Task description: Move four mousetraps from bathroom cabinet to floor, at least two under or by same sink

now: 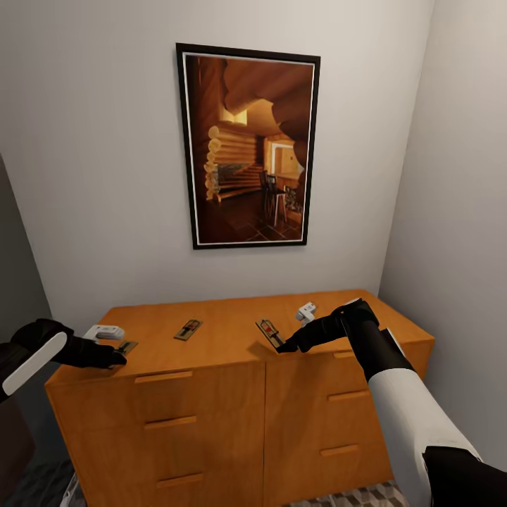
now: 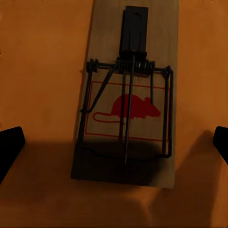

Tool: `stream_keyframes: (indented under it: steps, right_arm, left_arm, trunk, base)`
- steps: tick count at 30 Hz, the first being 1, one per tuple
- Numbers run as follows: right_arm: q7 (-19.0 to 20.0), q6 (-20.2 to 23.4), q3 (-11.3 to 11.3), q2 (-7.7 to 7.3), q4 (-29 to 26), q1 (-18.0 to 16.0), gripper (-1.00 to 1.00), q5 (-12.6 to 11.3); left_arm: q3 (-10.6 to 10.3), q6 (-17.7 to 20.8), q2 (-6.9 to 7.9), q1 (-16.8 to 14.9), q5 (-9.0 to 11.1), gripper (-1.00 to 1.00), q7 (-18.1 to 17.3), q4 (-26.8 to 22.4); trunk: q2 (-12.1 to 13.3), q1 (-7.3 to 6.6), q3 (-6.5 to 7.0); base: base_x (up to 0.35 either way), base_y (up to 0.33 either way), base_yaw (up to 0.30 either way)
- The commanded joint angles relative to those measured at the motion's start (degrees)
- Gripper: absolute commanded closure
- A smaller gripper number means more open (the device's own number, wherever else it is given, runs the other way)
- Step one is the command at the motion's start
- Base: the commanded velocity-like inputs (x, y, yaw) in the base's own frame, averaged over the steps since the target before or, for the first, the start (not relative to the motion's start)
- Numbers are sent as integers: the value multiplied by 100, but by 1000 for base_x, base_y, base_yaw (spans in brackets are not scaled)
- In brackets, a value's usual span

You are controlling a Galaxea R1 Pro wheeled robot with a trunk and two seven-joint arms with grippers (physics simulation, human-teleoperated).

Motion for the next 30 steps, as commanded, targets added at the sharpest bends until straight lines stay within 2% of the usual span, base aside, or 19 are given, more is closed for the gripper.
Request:
stream_keyframes:
  steps: [1,12,30]
  right_arm:
    - [43,59,-26,9,-6,-5,100,46]
    - [42,58,-26,11,-6,-5,100,51]
    - [42,65,-26,11,-6,-5,100,52]
  left_arm:
    - [-140,1,4,2,-121,-100,-56,2]
    - [-139,1,7,2,-125,-100,-56,3]
    - [-140,1,7,2,-122,-100,-56,5]
  trunk:
    - [-44,24,-28]
    - [-485,265,-225]
    - [-485,265,-225]
  base:
    - [0,0,0]
    - [0,0,0]
    - [0,0,0]
